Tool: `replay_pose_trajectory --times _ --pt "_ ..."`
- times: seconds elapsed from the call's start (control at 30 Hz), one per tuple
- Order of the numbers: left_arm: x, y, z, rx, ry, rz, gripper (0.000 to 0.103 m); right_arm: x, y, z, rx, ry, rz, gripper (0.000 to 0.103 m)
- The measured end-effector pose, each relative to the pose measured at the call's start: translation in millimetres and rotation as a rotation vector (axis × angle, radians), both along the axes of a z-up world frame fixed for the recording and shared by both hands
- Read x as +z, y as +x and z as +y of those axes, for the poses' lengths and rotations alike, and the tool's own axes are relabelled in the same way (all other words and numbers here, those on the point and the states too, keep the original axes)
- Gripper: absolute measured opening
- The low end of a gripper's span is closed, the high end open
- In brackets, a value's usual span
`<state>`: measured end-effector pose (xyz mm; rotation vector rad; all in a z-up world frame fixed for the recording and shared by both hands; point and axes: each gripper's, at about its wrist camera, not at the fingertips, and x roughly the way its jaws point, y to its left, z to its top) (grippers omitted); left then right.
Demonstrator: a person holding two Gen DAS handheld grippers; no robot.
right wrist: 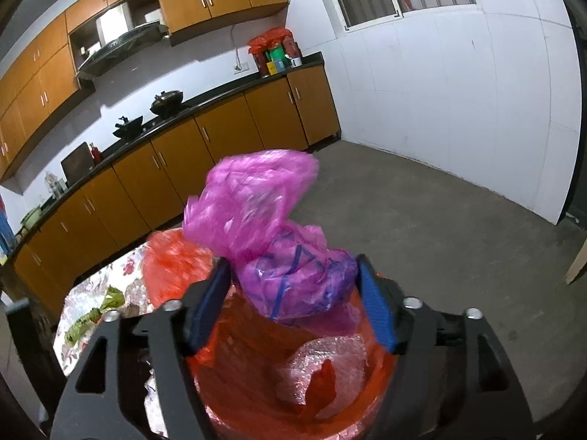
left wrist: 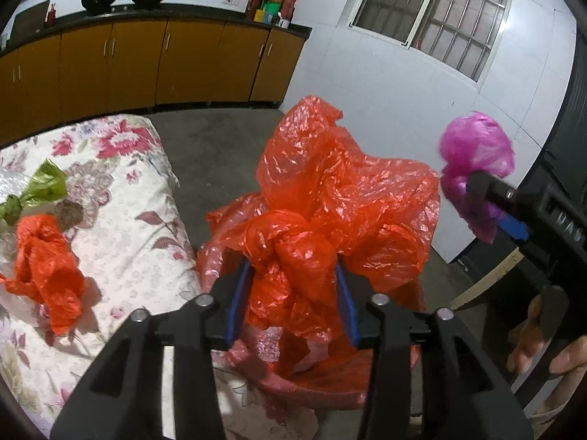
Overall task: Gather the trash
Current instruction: 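Carry both bags over the orange basket and open both grippers to drop them, then grasp the red bag with the right gripper while the left grasps the green printed bag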
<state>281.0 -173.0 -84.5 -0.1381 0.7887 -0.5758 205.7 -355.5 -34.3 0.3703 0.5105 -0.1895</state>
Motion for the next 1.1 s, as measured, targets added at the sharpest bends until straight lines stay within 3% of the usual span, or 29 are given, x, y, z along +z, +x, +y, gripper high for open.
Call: replay_pose_trajectory --times 0.27,0.63,0.9,1.1 --pt "-11 4 21 0.045 0.019 0.028 0.061 -2 -4 3 -0.006 -0.050 0.015 0.085" --pt "2 -26 94 0.189 0.181 -0.121 0.080 -3 -14 15 -0.002 -0.156 0.034 0.093" --pt "-17 -44 179 0.355 0.266 -0.081 0.082 -10 -8 50 0.089 -0.201 0.057 0.093" --pt "-22 -56 239 0.504 0.266 -0.056 0.082 -16 1 88 0.179 -0.227 0.071 0.093"
